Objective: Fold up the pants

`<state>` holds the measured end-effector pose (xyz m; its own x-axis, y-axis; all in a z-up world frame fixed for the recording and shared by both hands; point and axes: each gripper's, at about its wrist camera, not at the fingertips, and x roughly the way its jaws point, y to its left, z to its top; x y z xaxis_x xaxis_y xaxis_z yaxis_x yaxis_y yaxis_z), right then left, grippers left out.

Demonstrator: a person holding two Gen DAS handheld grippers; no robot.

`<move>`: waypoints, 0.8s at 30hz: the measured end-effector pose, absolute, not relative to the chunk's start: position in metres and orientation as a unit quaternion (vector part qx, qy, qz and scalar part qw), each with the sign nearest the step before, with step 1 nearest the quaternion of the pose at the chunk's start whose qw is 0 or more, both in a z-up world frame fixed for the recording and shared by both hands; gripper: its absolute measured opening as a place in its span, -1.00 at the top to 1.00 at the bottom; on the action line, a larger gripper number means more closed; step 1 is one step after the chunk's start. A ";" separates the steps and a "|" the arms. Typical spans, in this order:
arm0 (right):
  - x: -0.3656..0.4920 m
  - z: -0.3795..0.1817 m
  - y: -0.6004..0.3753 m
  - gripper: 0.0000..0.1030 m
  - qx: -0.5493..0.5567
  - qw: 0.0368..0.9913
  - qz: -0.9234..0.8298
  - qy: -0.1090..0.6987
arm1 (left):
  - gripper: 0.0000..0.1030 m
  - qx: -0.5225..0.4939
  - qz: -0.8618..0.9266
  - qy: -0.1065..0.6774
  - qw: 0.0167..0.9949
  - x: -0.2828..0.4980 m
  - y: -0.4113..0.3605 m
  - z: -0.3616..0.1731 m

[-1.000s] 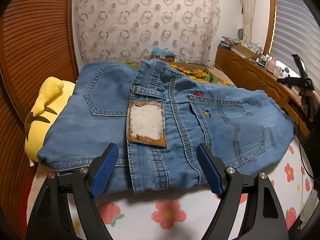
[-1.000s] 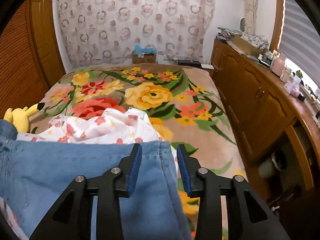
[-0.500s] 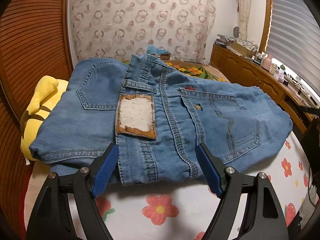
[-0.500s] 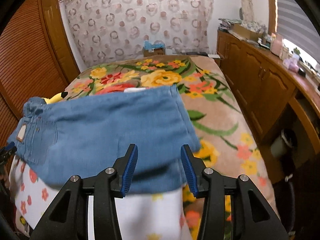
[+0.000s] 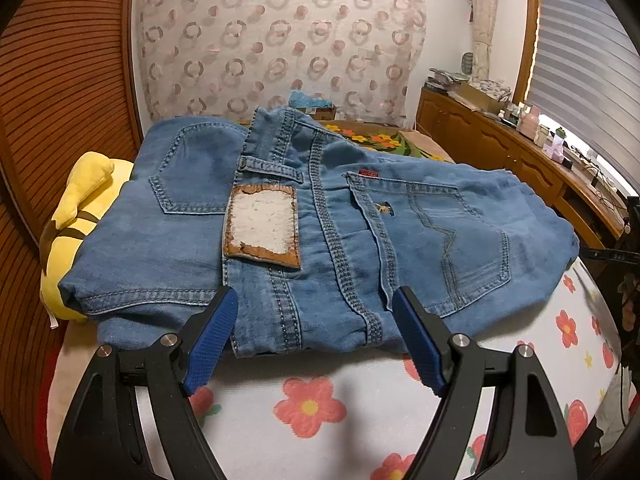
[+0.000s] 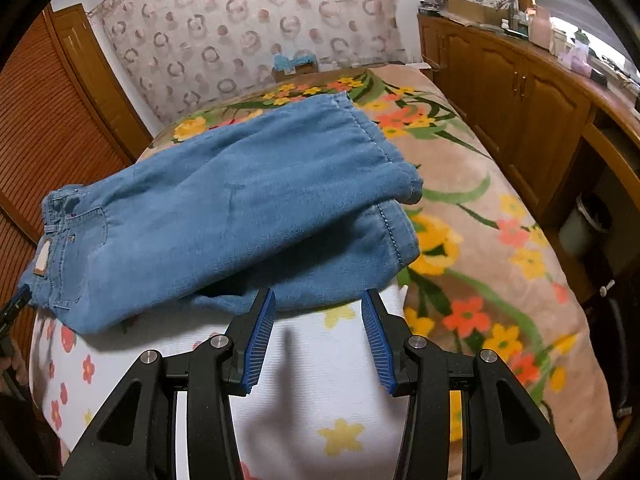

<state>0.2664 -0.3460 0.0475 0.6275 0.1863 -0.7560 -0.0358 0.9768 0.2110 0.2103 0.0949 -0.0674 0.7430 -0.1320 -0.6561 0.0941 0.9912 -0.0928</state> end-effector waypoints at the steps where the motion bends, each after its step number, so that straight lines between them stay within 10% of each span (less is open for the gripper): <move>1: 0.269 0.048 -0.348 0.02 0.092 0.898 0.058 0.427 | -0.57 -0.027 -0.060 0.353 0.933 0.210 0.095 -0.068; 24: 0.316 0.018 -0.412 -0.20 0.288 0.860 0.084 0.413 | -0.57 -0.026 -0.054 0.361 0.930 0.211 0.099 -0.075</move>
<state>0.3156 -0.4123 0.0181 0.6441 0.3832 -0.6620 0.0932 0.8197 0.5651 0.2108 0.0986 -0.0750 0.7330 -0.1196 -0.6696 0.0817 0.9928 -0.0879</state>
